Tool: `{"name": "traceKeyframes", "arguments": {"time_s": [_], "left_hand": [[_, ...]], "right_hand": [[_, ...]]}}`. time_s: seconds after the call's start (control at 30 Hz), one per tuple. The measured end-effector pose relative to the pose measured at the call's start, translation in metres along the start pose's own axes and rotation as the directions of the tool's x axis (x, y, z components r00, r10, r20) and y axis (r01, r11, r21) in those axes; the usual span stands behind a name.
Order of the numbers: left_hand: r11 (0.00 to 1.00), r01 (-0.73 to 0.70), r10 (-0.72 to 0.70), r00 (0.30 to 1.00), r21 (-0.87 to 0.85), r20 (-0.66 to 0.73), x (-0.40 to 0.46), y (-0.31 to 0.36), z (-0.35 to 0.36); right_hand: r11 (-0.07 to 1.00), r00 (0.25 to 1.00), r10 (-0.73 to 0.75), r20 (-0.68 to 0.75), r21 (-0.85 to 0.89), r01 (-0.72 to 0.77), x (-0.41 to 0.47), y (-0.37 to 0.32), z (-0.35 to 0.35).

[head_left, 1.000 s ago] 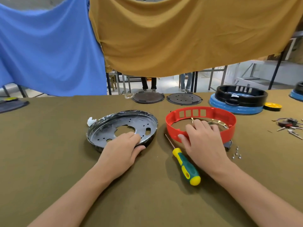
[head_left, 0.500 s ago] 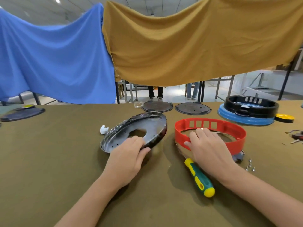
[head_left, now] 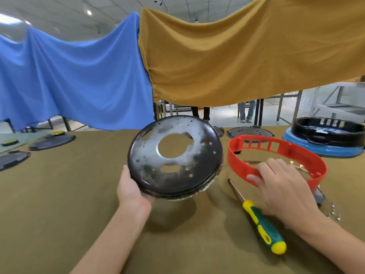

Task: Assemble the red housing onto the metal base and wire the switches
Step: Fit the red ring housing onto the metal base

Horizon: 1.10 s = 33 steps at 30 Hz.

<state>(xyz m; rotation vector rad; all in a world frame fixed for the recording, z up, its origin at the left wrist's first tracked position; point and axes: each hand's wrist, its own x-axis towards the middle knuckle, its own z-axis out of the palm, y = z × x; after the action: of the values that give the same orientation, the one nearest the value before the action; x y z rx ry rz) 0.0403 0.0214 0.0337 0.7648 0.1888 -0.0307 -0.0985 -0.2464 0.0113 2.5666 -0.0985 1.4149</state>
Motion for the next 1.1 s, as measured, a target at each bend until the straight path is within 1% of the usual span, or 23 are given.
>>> {"name": "traceKeyframes", "arguments": {"time_s": [0.07,0.13,0.2,0.3,0.5,0.6,0.73,0.83,0.9,0.93,1.0,1.1], "left_hand": [[0.998,0.05,-0.052,0.997,0.034,0.05,0.0,-0.004,-0.001],[0.993,0.061,-0.072,0.991,0.098,0.113,0.001,-0.005,-0.001],[0.983,0.07,-0.094,0.986,0.169,0.14,0.0,-0.006,-0.002],[0.972,0.113,-0.135,0.986,0.206,0.094,-0.001,-0.007,-0.002],[0.973,0.097,-0.116,0.99,0.208,0.083,0.003,-0.01,-0.001],[0.964,0.113,-0.135,0.988,0.241,0.077,0.003,-0.013,-0.002],[0.944,0.157,-0.179,0.982,0.29,0.052,0.005,-0.017,-0.004],[0.927,0.192,-0.223,0.973,0.321,0.063,0.008,-0.02,-0.003],[0.908,0.195,-0.24,0.968,0.371,0.079,0.01,-0.021,-0.002],[0.892,0.185,-0.243,0.966,0.412,0.092,0.011,-0.022,-0.002],[0.843,0.137,-0.229,0.966,0.52,0.117,0.011,-0.025,-0.002],[0.731,0.039,-0.187,0.972,0.681,0.145,0.015,-0.029,-0.004]], "right_hand": [[1.0,1.0,0.011,-0.01,0.023,-0.011,0.0,0.0,-0.001],[0.999,1.0,0.013,-0.026,0.036,-0.012,0.001,0.001,-0.002],[0.999,0.998,0.017,-0.056,0.032,-0.016,0.001,0.002,-0.004],[0.999,0.995,0.028,-0.092,0.025,-0.026,0.003,0.003,-0.007],[0.988,0.995,0.074,-0.066,0.137,-0.064,0.005,0.005,-0.009],[0.978,0.992,0.098,-0.074,0.194,-0.082,0.006,0.004,-0.011],[0.976,0.991,0.056,-0.121,0.215,-0.029,0.009,0.005,-0.017],[0.972,0.988,0.027,-0.151,0.235,0.009,0.01,0.004,-0.021],[0.963,0.988,0.037,-0.151,0.269,0.005,0.011,0.004,-0.022],[0.952,0.987,0.064,-0.146,0.306,-0.017,0.011,0.004,-0.023],[0.896,0.979,0.172,-0.112,0.43,-0.109,0.01,0.005,-0.025],[0.748,0.936,0.351,-0.017,0.606,-0.269,0.008,0.01,-0.026]]}}
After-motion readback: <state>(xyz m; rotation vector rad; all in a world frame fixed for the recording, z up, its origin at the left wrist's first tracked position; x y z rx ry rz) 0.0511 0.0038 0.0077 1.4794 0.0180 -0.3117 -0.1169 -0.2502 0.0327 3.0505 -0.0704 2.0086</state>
